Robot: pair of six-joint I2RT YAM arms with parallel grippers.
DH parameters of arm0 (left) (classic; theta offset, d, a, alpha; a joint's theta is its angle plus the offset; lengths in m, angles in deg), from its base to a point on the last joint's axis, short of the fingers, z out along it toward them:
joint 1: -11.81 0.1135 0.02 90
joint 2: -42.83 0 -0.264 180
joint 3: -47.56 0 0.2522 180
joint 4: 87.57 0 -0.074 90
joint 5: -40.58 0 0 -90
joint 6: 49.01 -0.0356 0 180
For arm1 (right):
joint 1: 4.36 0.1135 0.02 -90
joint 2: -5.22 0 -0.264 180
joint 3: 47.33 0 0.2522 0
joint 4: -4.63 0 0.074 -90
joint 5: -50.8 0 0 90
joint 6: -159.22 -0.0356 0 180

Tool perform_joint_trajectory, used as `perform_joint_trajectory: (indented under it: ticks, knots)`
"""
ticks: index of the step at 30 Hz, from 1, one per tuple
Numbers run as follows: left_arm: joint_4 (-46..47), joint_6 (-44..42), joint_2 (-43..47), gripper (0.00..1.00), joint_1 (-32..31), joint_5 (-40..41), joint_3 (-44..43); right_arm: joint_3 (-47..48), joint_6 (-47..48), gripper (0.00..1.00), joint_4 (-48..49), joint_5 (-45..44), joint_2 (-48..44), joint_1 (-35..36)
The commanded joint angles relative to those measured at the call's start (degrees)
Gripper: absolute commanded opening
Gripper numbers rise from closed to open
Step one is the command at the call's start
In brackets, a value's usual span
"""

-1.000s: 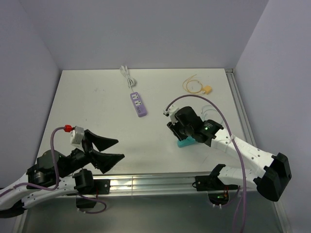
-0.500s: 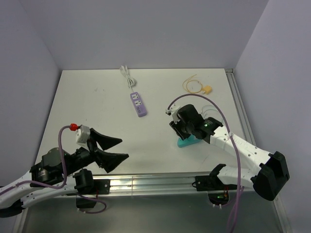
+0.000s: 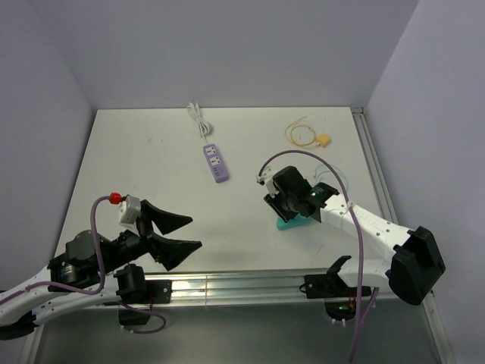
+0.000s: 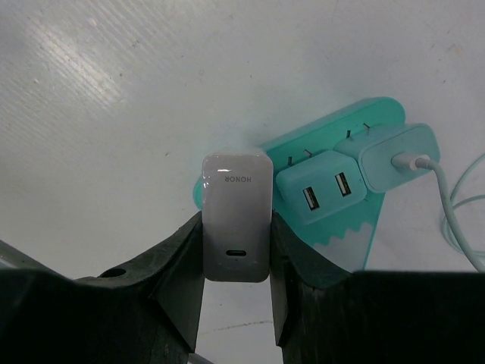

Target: Insert the plug

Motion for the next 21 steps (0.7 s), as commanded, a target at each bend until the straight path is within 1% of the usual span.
perform_joint_trajectory:
  ticks: [1, 16, 19, 21]
  knots:
    - [2.34, -0.25, -0.69, 1.0, -0.04, -1.09, 0.06, -0.09, 1.07, 0.0, 1.14, -1.34, 0.29, -0.44]
    - [2.96, -1.13, -1.4, 0.99, 0.05, -1.27, 0.15, 0.44, 3.71, 0.0, 1.85, -0.02, 2.22, -1.23]
    - [2.78, -1.3, -1.4, 1.0, 0.05, -1.09, -0.03, 0.79, 4.24, 0.0, 1.14, -0.64, 3.54, -1.49]
    - [2.78, -1.48, -1.31, 0.99, 0.05, -1.0, -0.12, 1.14, 4.94, 0.0, 0.53, 0.67, 4.68, -1.67]
